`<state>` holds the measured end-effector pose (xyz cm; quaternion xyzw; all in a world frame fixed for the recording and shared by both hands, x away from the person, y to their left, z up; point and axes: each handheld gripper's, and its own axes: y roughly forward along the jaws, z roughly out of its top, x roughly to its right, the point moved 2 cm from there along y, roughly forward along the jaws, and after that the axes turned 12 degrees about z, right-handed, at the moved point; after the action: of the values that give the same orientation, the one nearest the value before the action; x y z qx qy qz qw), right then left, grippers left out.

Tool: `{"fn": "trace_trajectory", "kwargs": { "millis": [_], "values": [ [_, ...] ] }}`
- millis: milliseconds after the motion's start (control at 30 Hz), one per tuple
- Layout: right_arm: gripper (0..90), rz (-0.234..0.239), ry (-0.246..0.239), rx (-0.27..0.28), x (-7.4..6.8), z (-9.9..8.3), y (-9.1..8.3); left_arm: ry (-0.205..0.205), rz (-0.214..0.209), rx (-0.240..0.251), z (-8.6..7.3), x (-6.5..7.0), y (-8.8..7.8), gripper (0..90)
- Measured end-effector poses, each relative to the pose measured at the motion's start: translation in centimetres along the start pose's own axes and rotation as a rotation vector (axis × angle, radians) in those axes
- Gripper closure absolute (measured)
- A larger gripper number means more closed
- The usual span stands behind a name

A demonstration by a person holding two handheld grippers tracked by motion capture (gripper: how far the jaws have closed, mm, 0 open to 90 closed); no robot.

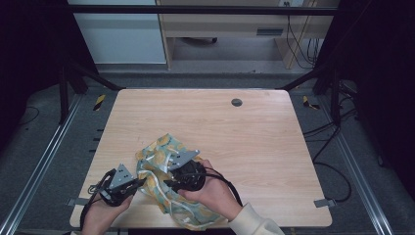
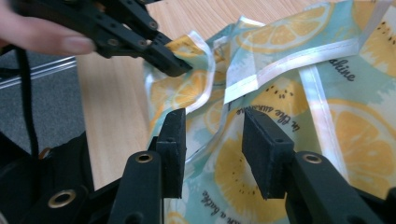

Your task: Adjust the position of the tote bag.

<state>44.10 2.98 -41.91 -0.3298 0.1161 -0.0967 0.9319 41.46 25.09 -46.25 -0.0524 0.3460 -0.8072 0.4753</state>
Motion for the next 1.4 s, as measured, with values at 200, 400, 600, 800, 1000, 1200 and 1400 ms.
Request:
{"fn": "trace_trajectory", "kwargs": {
  "millis": [200, 400, 600, 800, 1000, 1200, 1400],
  "values": [
    [64.3, -0.027, 0.010, -0.015, 0.6, 0.0, 0.6, -0.012, -0.011, 0.048, 0.2, -0.1, -0.7, 89.7],
    [90.0, -0.016, 0.007, 0.011, 0.8, 0.2, 0.6, -0.010, -0.019, 0.074, 0.4, 0.0, -1.1, 89.7],
    [90.0, -0.010, -0.010, 0.036, 1.6, 1.3, -1.7, 0.059, -0.017, 0.052, 0.4, 0.6, -0.7, 89.6],
    [90.0, -0.033, -0.025, 0.044, 3.8, 3.4, -4.1, 0.075, 0.000, 0.047, 0.5, 0.8, -0.5, 89.6],
    [90.0, -0.048, -0.031, 0.040, 6.6, 4.9, -5.5, 0.069, 0.036, 0.072, 0.7, 0.5, -0.8, 89.4],
    [90.0, -0.051, -0.011, 0.046, 8.0, 4.9, -5.6, 0.060, 0.050, 0.081, 0.8, 0.5, -0.7, 89.4],
    [90.0, -0.053, -0.008, 0.044, 8.3, 4.6, -5.4, 0.063, 0.054, 0.018, 0.4, 0.3, -0.2, 87.9]
  ]
}}
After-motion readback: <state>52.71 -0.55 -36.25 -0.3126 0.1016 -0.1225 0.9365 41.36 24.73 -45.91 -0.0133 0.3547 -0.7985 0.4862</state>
